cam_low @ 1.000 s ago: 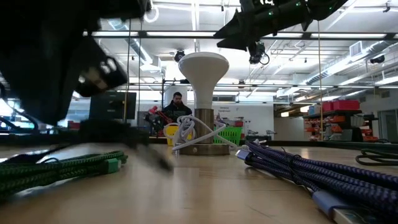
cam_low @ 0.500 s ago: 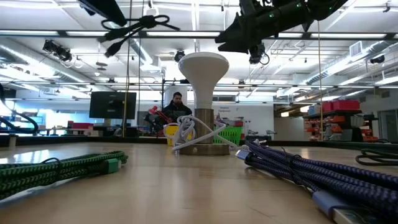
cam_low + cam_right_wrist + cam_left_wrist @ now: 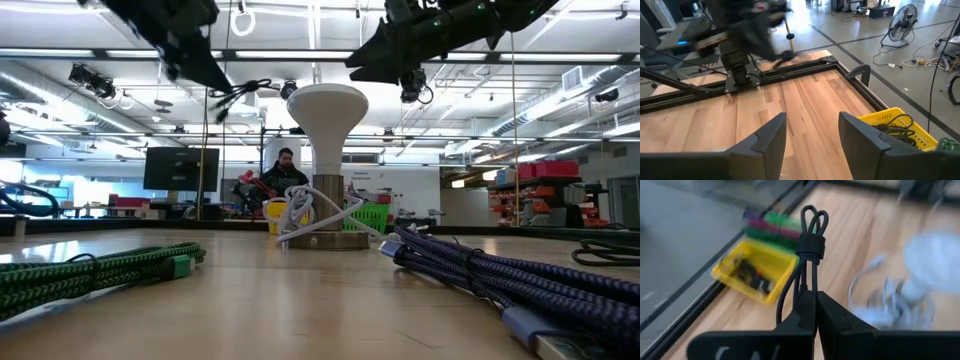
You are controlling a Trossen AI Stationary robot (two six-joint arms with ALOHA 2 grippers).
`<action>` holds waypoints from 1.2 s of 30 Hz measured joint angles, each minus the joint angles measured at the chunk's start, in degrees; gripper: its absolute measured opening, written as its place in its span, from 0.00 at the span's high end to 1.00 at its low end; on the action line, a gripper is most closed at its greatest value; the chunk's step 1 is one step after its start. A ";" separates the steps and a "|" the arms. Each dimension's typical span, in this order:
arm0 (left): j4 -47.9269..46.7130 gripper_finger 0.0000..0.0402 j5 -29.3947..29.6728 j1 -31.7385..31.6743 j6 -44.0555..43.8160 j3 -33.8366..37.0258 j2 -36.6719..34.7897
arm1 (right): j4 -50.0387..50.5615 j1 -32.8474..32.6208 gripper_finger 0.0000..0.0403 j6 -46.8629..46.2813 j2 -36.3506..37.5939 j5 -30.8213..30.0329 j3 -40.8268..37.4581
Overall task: Pick & Place USB Port
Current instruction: Put the black charger cable into the yellow bin
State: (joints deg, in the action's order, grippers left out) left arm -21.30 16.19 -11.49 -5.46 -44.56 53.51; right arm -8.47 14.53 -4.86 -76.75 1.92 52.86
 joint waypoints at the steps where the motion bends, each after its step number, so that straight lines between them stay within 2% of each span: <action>1: 4.20 0.99 -3.59 -3.44 1.10 2.11 -0.67 | -0.01 -0.15 0.55 0.02 -0.01 0.01 0.00; 5: 18.81 0.99 -12.47 -15.09 1.55 9.17 0.41 | -0.02 -0.77 0.55 0.24 0.00 0.01 0.00; 8: 30.63 0.99 -23.39 -22.10 -0.77 13.18 4.72 | -0.07 -1.30 0.55 0.94 0.00 0.01 0.00; 11: 41.05 0.99 -29.59 -27.49 -5.13 15.08 10.78 | -0.65 -1.38 0.55 0.98 0.00 0.01 0.00; 14: 47.91 0.99 -34.22 -30.96 -8.16 15.09 17.62 | -1.35 -1.64 0.55 0.90 0.00 0.01 0.00; 20: 64.43 0.99 -41.35 -33.50 -16.30 14.23 30.30 | -1.99 -2.68 0.55 0.81 -0.02 -0.06 0.00; 28: 65.99 0.99 -38.09 -33.46 -24.29 11.18 41.81 | -2.02 -4.49 0.55 0.81 -0.02 -0.20 0.00; 36: 68.49 0.99 -34.72 -33.30 -26.94 10.74 43.94 | -1.62 -5.41 0.55 1.07 -0.02 -4.56 0.00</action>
State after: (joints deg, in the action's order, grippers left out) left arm 47.19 -18.53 -44.80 -32.40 -33.82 97.45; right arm -10.09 9.13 -3.79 -76.77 -2.63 52.86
